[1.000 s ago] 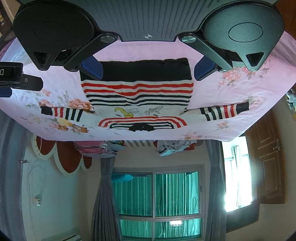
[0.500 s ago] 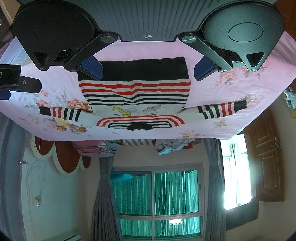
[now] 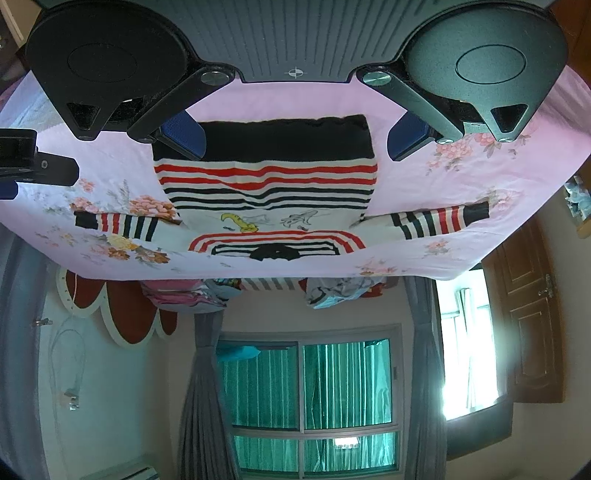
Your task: Fold small clothes
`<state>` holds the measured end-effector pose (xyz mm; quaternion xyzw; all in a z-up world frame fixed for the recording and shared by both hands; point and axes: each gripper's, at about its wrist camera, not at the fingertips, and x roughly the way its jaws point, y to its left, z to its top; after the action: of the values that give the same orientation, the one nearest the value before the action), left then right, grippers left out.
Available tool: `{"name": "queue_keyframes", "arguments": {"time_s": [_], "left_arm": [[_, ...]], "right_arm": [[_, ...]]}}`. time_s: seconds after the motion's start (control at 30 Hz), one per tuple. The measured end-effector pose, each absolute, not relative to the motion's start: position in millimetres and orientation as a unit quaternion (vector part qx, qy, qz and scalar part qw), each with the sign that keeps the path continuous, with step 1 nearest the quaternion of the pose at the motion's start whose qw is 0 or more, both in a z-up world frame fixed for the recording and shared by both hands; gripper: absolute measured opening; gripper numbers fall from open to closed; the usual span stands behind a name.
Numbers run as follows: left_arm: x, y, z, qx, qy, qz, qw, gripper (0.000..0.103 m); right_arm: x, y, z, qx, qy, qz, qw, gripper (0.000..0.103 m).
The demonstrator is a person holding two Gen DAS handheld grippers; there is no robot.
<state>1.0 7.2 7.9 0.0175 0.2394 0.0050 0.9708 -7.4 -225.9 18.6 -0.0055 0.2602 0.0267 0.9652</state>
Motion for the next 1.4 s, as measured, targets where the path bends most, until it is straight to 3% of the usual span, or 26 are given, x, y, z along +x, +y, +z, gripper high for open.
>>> {"name": "queue_keyframes", "arguments": {"time_s": [1.4], "left_arm": [[19,20,-3,0.02,0.247,0.009,0.969,0.103]], "right_arm": [[14,-230,3,0.017,0.274,0.021,0.961,0.103]]}}
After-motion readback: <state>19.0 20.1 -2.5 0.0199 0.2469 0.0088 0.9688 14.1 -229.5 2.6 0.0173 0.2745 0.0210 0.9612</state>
